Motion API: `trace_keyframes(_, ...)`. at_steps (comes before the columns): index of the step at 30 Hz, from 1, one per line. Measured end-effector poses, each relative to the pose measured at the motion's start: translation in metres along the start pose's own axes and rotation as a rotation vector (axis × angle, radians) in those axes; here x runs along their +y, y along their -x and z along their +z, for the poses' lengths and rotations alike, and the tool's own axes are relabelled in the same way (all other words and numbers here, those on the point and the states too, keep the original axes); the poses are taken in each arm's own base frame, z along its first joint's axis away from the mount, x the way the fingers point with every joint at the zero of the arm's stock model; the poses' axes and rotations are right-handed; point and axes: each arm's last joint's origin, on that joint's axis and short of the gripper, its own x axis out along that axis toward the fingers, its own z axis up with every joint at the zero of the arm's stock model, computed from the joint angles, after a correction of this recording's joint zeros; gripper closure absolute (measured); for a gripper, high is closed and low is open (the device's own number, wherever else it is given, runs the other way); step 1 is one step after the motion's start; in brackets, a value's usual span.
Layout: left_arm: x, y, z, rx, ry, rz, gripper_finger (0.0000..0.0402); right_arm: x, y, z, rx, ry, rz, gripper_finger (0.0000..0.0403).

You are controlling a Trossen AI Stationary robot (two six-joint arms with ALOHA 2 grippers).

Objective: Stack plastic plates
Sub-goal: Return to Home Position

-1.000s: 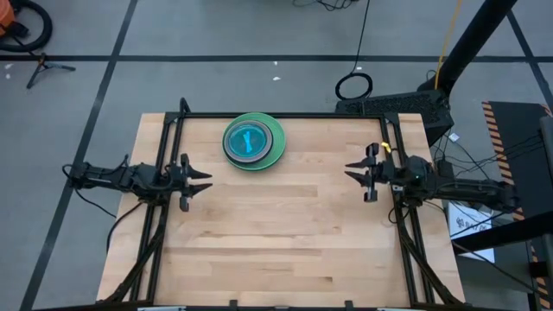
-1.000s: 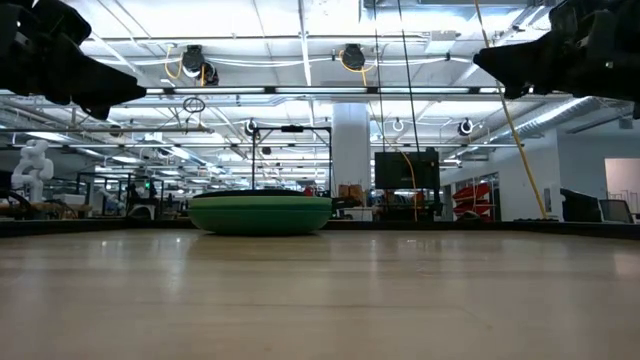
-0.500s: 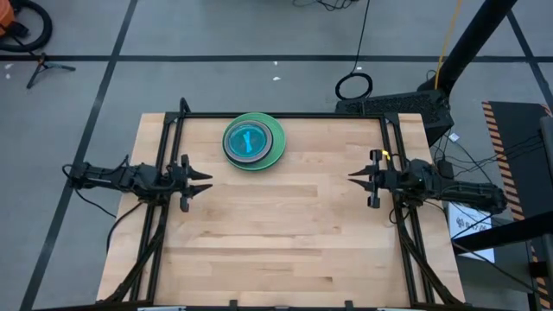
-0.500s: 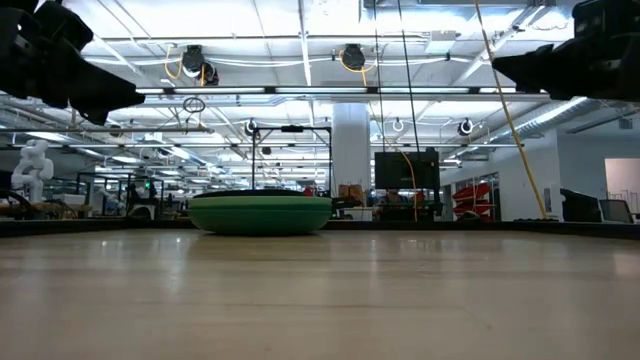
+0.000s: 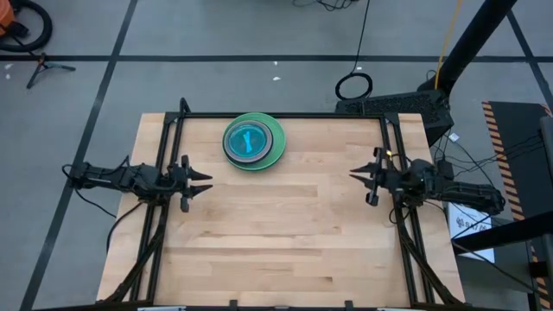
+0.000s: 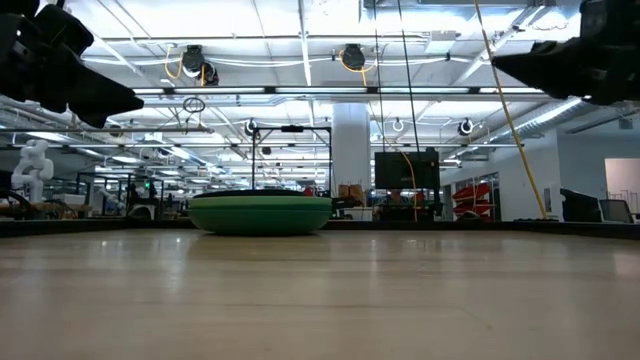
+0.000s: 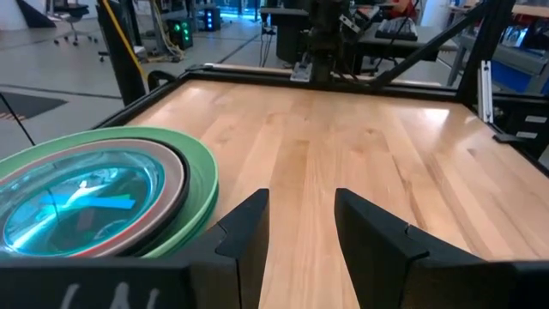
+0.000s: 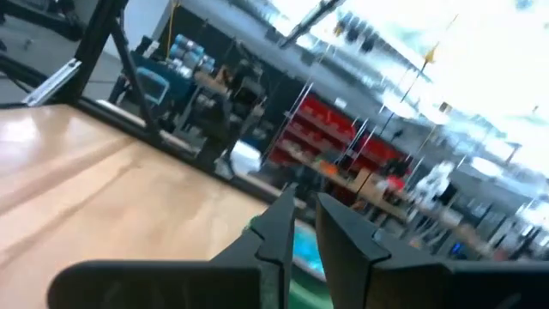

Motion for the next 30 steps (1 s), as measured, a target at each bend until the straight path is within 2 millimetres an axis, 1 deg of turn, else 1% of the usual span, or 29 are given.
trace_keyframes(9,0.0,0.0,0.0,0.002,-0.001,0.0,0.0261,0.008,0.001,-0.013,0.138,-0.268,0.066,0.0358)
trace_keyframes(10,0.0,0.0,0.0,0.002,0.0,0.0,0.0261,0.008,0.001,-0.013,0.142,-0.312,0.063,0.0358)
trace_keyframes(13,0.0,0.0,0.0,0.002,0.0,0.0,0.0261,0.008,0.001,-0.013,0.152,-0.533,0.047,0.0358)
trace_keyframes(16,0.0,0.0,0.0,0.003,-0.001,0.0,0.0261,0.008,0.001,-0.013,0.158,-0.658,0.038,0.0358)
trace_keyframes(18,0.0,0.0,0.0,0.003,-0.001,0.001,0.0261,0.008,0.001,-0.013,0.159,-0.69,0.036,0.0358)
trace_keyframes(30,0.0,0.0,0.0,0.003,-0.001,0.001,0.0261,0.008,0.001,-0.013,0.16,-0.686,0.037,0.0358)
